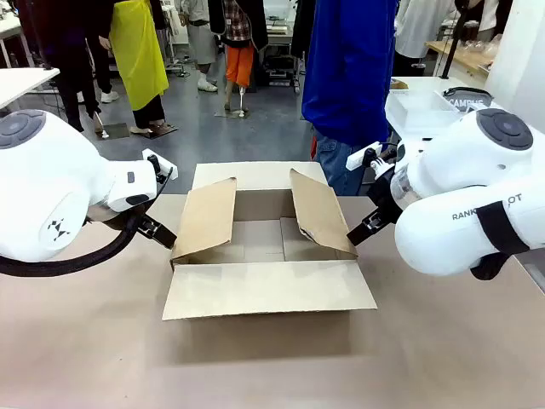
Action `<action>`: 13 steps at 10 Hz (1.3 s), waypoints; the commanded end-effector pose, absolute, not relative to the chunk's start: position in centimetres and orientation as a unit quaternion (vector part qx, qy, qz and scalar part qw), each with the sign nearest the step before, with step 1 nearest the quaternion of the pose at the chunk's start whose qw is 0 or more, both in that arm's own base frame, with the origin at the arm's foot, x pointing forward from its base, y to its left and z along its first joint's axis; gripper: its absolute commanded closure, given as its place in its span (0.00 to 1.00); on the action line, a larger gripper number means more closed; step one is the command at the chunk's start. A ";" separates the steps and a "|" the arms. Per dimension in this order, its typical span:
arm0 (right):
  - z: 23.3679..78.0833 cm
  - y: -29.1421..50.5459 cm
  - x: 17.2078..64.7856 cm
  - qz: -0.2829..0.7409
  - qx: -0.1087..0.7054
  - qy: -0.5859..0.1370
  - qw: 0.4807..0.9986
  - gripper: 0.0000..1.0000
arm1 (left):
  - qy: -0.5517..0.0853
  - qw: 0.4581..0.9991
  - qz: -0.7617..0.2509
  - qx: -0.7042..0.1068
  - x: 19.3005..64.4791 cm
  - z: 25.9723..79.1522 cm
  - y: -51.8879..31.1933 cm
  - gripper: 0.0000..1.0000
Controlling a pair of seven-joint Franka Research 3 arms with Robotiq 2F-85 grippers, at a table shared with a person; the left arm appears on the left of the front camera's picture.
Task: Pack the gift set into the box.
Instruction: Place both hands on the side flaps of the Package Box and spread them outward.
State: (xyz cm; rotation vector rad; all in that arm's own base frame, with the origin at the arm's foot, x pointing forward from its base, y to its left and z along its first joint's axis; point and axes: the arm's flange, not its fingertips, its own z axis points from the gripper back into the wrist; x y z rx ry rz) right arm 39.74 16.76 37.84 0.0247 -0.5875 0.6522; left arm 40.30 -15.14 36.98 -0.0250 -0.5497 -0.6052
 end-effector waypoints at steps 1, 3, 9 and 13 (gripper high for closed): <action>37.8 16.8 39.7 0.316 0.012 -0.284 0.905 0.00 | -0.268 0.917 -0.294 -0.012 40.3 37.0 -15.2 0.00; 37.8 16.8 39.7 0.316 0.012 -0.284 0.905 0.00 | -0.268 0.917 -0.294 -0.012 40.3 37.0 -15.2 0.00; 37.8 16.8 39.7 0.316 0.012 -0.284 0.905 0.00 | -0.268 0.917 -0.294 -0.012 40.3 37.0 -15.2 0.00; 37.8 16.8 39.7 0.316 0.012 -0.284 0.905 0.00 | -0.268 0.917 -0.294 -0.012 40.3 37.0 -15.2 0.00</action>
